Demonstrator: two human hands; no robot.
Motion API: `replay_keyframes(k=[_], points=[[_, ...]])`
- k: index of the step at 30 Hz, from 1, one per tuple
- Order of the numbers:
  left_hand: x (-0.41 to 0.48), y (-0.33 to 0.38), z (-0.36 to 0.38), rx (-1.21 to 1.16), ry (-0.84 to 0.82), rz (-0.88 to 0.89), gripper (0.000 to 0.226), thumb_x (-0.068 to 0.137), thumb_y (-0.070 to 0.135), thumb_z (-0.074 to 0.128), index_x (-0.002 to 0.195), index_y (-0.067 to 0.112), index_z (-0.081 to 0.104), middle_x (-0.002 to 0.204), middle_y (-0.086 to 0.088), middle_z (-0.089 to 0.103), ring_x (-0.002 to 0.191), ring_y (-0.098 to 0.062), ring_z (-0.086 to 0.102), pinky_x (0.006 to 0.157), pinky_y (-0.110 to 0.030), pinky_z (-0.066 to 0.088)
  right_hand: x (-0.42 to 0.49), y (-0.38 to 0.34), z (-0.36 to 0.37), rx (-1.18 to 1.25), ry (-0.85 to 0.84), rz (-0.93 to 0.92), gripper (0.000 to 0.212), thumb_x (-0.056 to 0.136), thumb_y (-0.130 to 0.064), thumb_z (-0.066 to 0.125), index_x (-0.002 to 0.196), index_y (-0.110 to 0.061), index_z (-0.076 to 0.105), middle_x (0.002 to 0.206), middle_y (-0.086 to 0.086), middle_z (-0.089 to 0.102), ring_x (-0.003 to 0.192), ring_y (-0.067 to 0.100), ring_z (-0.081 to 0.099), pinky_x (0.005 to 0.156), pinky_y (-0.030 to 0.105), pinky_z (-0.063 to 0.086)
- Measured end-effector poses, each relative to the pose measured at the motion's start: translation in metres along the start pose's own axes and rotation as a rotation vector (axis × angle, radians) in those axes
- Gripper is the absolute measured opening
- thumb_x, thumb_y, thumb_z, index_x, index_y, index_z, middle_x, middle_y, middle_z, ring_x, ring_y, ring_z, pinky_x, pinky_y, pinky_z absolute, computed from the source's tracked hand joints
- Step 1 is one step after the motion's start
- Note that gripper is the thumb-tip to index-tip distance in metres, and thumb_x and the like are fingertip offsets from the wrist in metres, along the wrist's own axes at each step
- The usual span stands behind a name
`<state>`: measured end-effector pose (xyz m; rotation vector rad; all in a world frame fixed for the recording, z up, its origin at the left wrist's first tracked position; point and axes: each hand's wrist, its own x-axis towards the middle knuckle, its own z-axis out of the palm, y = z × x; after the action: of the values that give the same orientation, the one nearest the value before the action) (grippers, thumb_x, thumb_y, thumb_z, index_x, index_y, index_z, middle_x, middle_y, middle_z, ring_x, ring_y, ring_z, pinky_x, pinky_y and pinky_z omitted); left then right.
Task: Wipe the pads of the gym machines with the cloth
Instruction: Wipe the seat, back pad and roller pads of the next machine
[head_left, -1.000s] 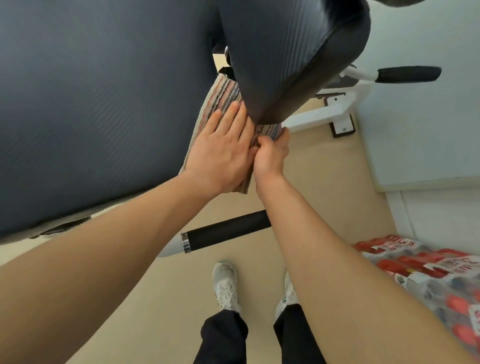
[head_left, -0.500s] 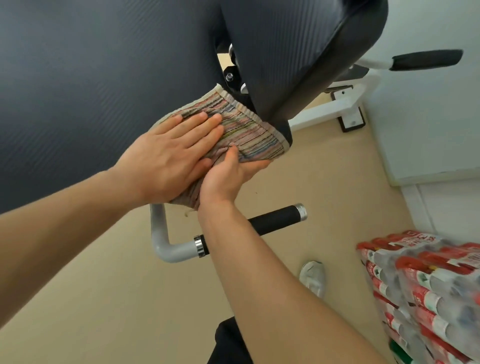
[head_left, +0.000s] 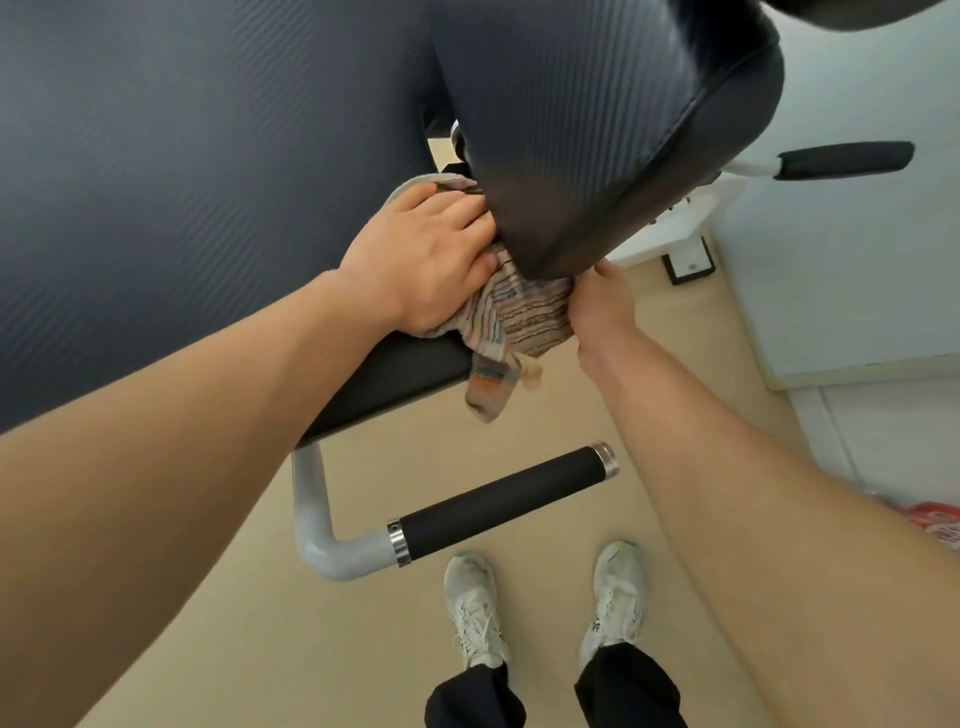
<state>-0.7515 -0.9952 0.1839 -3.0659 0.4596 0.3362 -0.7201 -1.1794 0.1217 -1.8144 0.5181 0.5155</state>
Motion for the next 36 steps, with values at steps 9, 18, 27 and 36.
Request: replay_keyframes(k=[9, 18, 27, 36], points=[[-0.024, 0.006, 0.002, -0.018, 0.124, -0.236, 0.060, 0.102, 0.052, 0.032, 0.147, 0.014, 0.046, 0.155, -0.007, 0.045, 0.147, -0.024, 0.035, 0.123, -0.041, 0.019, 0.001, -0.006, -0.006, -0.001, 0.230, -0.060, 0.009, 0.097, -0.028, 0.056, 0.102, -0.020, 0.057, 0.105, -0.001, 0.065, 0.096, 0.018, 0.062, 0.071, 0.025, 0.047], [-0.024, 0.015, 0.007, 0.023, 0.040, -0.164, 0.063, 0.104, 0.050, 0.016, 0.151, 0.015, 0.039, 0.157, -0.005, 0.043, 0.150, -0.027, 0.029, 0.124, -0.044, 0.017, -0.007, -0.003, -0.003, 0.012, -0.186, -0.020, 0.027, 0.103, -0.031, 0.040, 0.095, -0.023, 0.065, 0.102, 0.000, 0.071, 0.110, 0.025, 0.066, 0.096, 0.046, 0.053], [-0.016, 0.008, 0.002, 0.039, 0.011, -0.058, 0.063, 0.105, 0.047, 0.017, 0.146, 0.010, 0.046, 0.149, -0.011, 0.052, 0.144, -0.029, 0.039, 0.123, -0.045, 0.021, -0.027, 0.009, -0.010, -0.051, -0.218, -0.003, 0.038, 0.108, -0.036, 0.029, 0.107, -0.020, 0.063, 0.107, 0.001, 0.070, 0.100, 0.018, 0.068, 0.065, 0.027, 0.056], [0.004, -0.002, 0.003, 0.072, 0.014, -0.064, 0.056, 0.103, 0.047, 0.023, 0.122, 0.009, 0.059, 0.127, -0.011, 0.064, 0.128, -0.030, 0.053, 0.118, -0.044, 0.029, -0.001, -0.008, -0.001, -0.073, -0.187, 0.062, 0.031, 0.096, -0.029, 0.034, 0.083, -0.021, 0.061, 0.107, 0.013, 0.071, 0.108, 0.038, 0.066, 0.089, 0.051, 0.055]])
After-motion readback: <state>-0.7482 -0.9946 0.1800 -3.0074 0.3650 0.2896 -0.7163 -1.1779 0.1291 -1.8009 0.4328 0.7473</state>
